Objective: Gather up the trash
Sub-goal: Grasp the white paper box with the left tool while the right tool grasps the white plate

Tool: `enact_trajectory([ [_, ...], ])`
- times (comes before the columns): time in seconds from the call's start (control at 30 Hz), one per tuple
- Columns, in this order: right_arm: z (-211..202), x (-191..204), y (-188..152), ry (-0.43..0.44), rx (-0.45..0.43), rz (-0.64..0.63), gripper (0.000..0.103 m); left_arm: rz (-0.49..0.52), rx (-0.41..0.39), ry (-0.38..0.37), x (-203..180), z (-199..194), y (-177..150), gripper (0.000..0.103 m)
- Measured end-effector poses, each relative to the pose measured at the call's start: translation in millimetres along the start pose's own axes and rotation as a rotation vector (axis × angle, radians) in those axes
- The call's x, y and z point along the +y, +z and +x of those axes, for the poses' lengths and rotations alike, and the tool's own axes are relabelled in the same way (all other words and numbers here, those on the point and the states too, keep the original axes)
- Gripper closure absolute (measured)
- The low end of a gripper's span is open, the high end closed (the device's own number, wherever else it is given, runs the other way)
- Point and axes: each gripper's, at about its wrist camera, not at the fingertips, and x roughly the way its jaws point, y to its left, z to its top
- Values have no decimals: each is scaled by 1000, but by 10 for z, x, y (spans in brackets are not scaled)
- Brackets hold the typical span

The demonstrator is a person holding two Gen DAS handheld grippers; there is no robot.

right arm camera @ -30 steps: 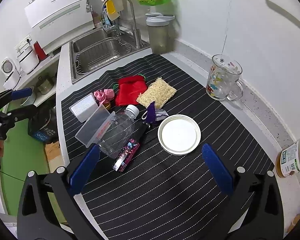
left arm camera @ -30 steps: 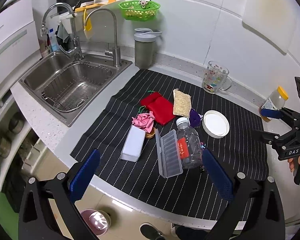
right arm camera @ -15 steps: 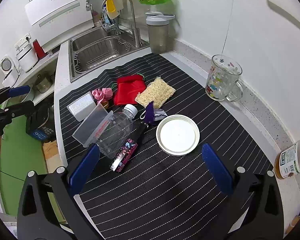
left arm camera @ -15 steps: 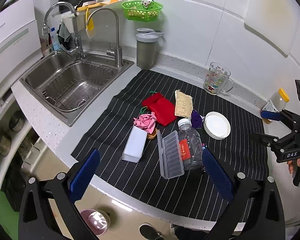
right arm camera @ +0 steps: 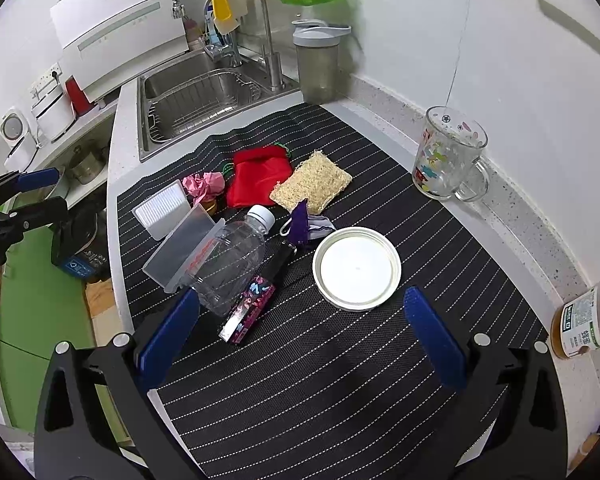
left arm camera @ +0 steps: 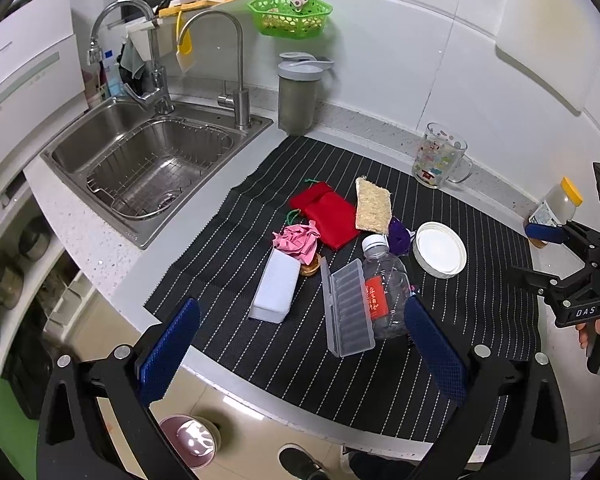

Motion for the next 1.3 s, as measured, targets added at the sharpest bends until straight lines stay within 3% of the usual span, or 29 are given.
enact_trajectory([
  [0.63, 165, -41, -3, 14, 40, 12, 3, 5, 101, 16, 191, 576, 67, 6],
  [1.13, 460, -224, 51, 7, 95, 52, 3, 31, 260, -7, 392, 1359, -8, 7],
  [1.23, 510, -238, 51, 6, 106, 57, 3, 27, 288, -22, 415, 1471, -35, 28],
  [1.3, 531, -242, 49, 5, 111, 61, 3, 22, 297, -26, 432, 1513, -45, 52],
])
